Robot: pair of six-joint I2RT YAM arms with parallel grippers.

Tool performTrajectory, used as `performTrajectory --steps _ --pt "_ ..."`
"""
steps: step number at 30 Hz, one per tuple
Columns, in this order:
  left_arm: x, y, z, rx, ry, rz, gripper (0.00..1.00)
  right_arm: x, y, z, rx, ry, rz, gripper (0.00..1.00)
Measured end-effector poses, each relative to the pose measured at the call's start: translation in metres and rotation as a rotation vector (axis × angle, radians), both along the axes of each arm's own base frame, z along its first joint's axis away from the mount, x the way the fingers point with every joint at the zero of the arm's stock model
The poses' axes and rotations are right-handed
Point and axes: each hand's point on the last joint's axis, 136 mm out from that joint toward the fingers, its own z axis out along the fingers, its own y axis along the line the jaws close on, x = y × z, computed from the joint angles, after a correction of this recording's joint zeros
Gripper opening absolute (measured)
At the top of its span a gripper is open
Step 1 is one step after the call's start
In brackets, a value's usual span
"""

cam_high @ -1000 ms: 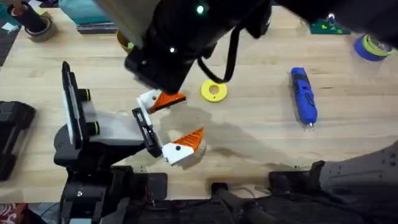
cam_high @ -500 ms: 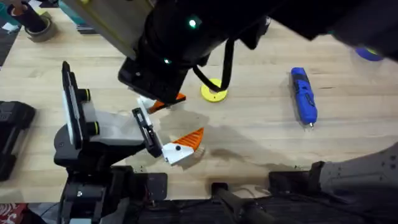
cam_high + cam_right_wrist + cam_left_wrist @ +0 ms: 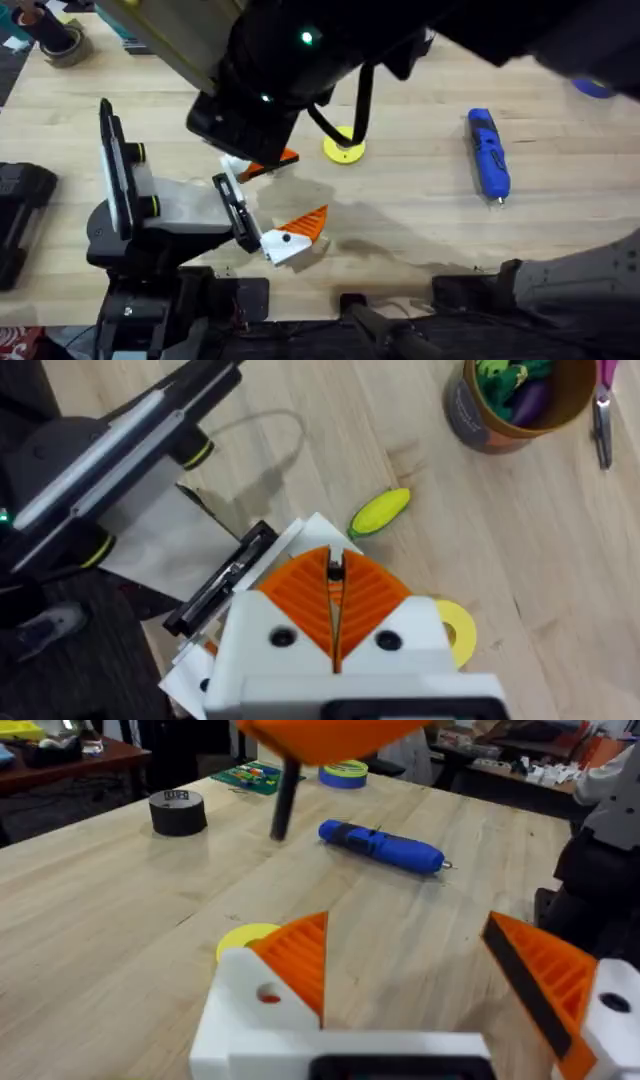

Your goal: Pick up the gripper from the table and insert it into the empty holder that is missing its gripper. Then pick up a screw, insert it into the mounting hole, and use the screwdriver to tighten it. Finally, clean up the table by picking up the vegetable and placing it into the bucket.

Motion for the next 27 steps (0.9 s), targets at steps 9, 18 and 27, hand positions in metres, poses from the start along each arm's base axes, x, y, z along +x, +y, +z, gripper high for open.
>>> performTrajectory --steps 9,18,27 --pt "0.000 0.000 0.000 0.000 0.000 0.000 0.986 0.003 0.005 -0.008 0.006 -0.003 0.000 0.006" --pt "0.000 0.000 0.000 0.000 0.000 0.000 0.986 0.003 0.006 -0.023 -0.013 0.007 0.000 0.006" --pt "0.000 0.000 0.000 0.000 0.000 0.000 0.986 0.002 0.004 -0.038 -0.044 0.021 0.000 0.006"
